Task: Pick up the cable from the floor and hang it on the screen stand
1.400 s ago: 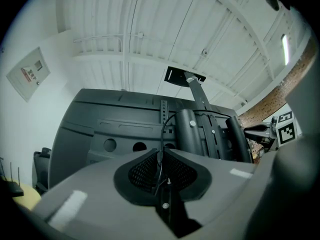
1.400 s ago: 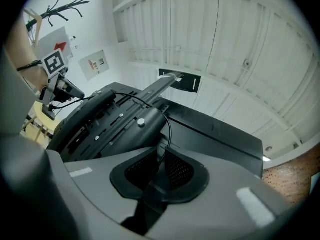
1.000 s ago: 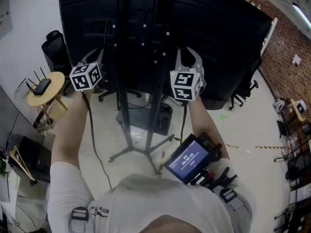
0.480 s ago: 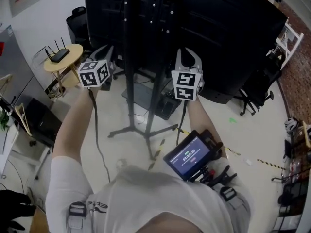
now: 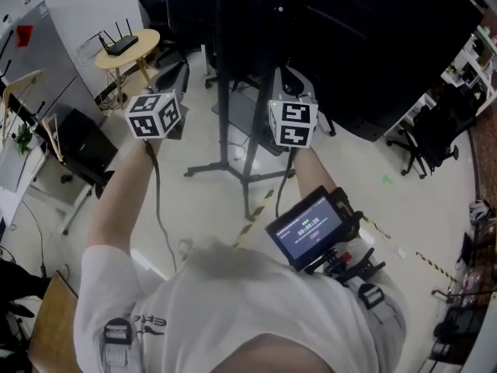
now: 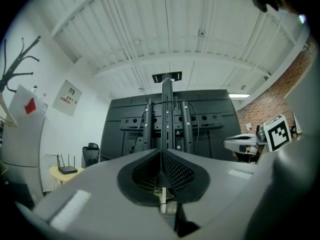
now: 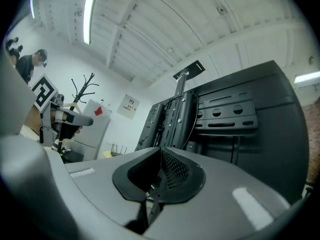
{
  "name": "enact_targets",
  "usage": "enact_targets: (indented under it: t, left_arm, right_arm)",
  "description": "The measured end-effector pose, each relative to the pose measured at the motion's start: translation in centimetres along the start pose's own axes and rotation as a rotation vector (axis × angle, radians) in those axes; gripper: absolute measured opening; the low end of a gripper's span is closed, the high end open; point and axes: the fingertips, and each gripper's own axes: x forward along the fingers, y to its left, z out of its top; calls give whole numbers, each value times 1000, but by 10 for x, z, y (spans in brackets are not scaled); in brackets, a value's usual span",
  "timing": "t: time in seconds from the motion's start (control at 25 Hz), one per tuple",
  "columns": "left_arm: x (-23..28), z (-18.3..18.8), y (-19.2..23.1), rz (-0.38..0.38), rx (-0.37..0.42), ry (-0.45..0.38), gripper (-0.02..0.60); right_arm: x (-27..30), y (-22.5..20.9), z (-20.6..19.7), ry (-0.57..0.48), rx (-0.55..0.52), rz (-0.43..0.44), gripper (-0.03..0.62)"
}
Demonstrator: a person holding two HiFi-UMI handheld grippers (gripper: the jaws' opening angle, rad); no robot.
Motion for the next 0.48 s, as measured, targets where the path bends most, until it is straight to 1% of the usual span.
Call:
enact_targets:
  t: [0.2,0.36,0.48]
  left_arm:
    - [-26,-9,1,32,-17,7,5]
    - [-53,-30,5,32,-27,35,3]
    - [-70,-43,1,33,-16,50,3]
  right_arm:
    - [-7,23,-12,28,84,67,14]
    - [-15,51,-22,57,121,95,14]
    - [-22,67,-30,81,138,112,14]
